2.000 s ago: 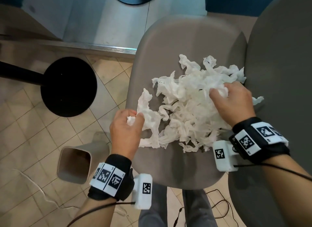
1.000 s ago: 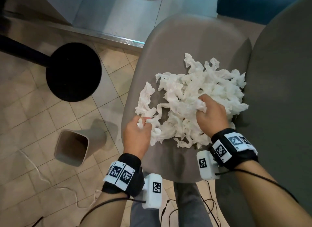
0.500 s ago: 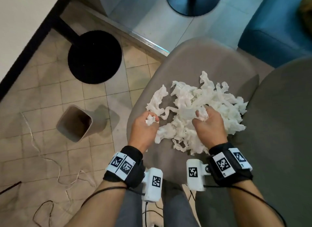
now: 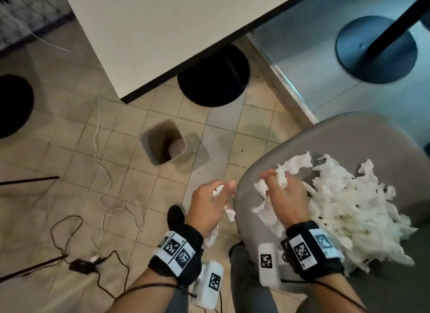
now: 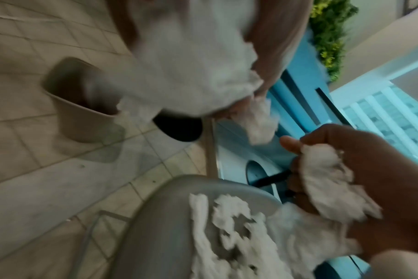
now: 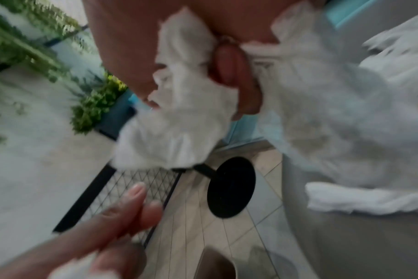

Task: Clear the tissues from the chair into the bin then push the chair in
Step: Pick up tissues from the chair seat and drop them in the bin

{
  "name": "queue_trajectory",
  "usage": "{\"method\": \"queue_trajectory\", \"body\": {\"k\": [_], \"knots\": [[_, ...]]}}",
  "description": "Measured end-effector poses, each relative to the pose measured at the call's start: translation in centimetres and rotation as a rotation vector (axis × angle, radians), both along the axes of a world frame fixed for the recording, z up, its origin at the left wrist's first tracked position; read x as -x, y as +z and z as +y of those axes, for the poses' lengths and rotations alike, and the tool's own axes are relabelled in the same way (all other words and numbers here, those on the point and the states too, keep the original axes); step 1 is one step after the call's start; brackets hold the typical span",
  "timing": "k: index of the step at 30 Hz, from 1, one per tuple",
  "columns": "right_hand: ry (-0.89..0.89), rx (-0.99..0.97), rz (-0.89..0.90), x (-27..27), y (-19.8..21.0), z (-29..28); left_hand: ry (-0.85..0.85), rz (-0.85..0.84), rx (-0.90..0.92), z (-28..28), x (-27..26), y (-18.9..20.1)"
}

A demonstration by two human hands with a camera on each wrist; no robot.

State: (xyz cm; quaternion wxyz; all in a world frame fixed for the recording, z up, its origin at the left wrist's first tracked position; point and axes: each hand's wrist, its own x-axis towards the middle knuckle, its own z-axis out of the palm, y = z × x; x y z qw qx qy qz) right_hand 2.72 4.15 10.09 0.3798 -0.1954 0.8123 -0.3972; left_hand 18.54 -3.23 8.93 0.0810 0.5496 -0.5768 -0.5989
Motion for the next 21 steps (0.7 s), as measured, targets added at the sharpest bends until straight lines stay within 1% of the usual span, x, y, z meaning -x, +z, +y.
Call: {"method": "queue_trajectory", "body": {"k": [3, 5, 7, 9, 10, 11, 12, 14, 17, 19, 21], "knots": [[0.059, -0.059, -0.043, -3.2, -1.9, -3.8, 0.042, -0.077, 0.058, -3.1, -4.6, -2.6], [0.094, -0.115, -0.111, -5.5, -3.8, -6.2, 0.083, -0.135, 0.038, -5.1, -7.7, -4.7], [0.148, -0.185, -0.201, -7.8, -5.9, -8.6, 0.086, -0.169, -0.043, -7.3, -10.6, -6.6], [0.217, -0.235, -0.312, -10.2, -7.8, -11.3, 0.091, -0.161, -0.149, -9.6, -13.3, -9.1], [0.254, -0.253, -0.362, -11.6, -9.5, -13.0, 0.085, -0.16, -0.186, -11.1, -14.8, -10.7], [0.248, -0.268, -0.394, -11.7, -9.9, -13.6, 0.055, -0.165, -0.214, -11.8, -14.8, -11.3], [0.258, -0.274, -0.413, -12.8, -11.4, -15.2, 0.049, -0.174, -0.236, -13.1, -15.9, -12.9], [0.294, -0.279, -0.36, -14.8, -14.9, -18.0, 0.026, -0.195, -0.226, -15.7, -17.5, -15.7], [0.426, -0.296, -0.197, -17.2, -19.7, -22.4, 0.039, -0.202, -0.168, -19.2, -19.4, -20.3], [0.525, -0.294, -0.088, -18.4, -22.8, -25.3, 0.033, -0.199, -0.102, -21.3, -20.0, -23.7], [0.58, -0.269, 0.022, -19.2, -25.7, -27.9, 0.016, -0.213, -0.019, -23.2, -20.1, -26.7]]}}
